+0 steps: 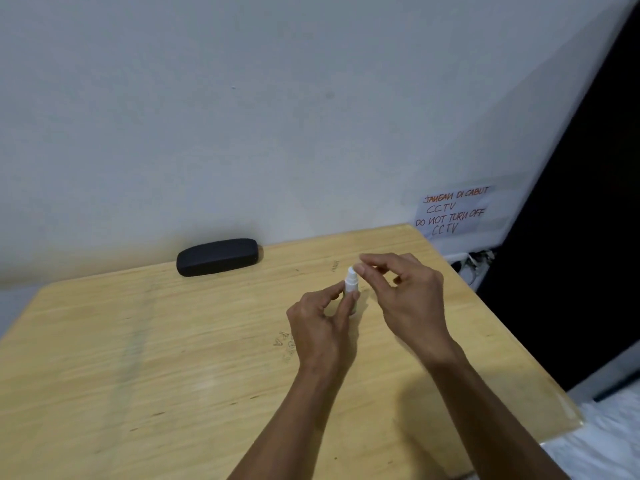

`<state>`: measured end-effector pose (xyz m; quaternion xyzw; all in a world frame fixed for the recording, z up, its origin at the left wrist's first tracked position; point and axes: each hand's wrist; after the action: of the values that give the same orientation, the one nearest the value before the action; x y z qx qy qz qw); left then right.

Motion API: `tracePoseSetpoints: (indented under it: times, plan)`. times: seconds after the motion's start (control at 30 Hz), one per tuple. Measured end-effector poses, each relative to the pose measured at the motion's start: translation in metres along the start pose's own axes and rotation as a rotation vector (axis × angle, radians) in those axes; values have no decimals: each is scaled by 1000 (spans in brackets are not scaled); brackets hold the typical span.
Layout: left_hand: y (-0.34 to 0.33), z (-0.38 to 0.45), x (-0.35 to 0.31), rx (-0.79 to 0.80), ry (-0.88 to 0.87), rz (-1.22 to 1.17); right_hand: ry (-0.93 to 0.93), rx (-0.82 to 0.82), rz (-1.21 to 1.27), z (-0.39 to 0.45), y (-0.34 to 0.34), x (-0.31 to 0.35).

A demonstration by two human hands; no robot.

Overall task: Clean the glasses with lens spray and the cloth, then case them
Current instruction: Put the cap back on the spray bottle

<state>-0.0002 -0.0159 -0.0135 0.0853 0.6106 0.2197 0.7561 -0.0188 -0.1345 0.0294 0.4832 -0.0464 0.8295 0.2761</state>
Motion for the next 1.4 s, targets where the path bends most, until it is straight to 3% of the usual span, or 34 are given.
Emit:
tracePoseSetpoints:
  times: [0.43, 0.77, 0.87, 0.97, 1.07, 1.17, 1.4]
  plan:
    - [5, -1, -5, -30, -78, 61, 124, 118, -104, -3, -7, -19]
    - [18, -3, -16, 77, -27, 80, -23, 171, -56, -13, -8, -21]
    - [32, 0, -6, 134, -28, 204, -46, 154, -32, -18, -13, -22]
    - [55, 8, 21, 87, -2, 376, -26, 102, -11, -20, -22, -25]
    - [81, 18, 45, -4, 39, 688, 18, 81, -7, -13, -36, -24]
    - [101, 33, 65, 76, -1, 957, 23, 57, 31, 3, -58, -21]
    - [106, 40, 82, 193, -9, 1033, -26, 64, 40, 53, -113, -30]
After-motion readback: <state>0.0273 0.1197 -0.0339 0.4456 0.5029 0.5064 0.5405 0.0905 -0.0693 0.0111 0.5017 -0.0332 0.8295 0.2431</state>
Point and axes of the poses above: each hand's wrist, its own z-axis towards the middle knuckle, its own y-axis out of the back of the hand, x = y × z, and after that the axes turned 15 degrees about z, right-handed
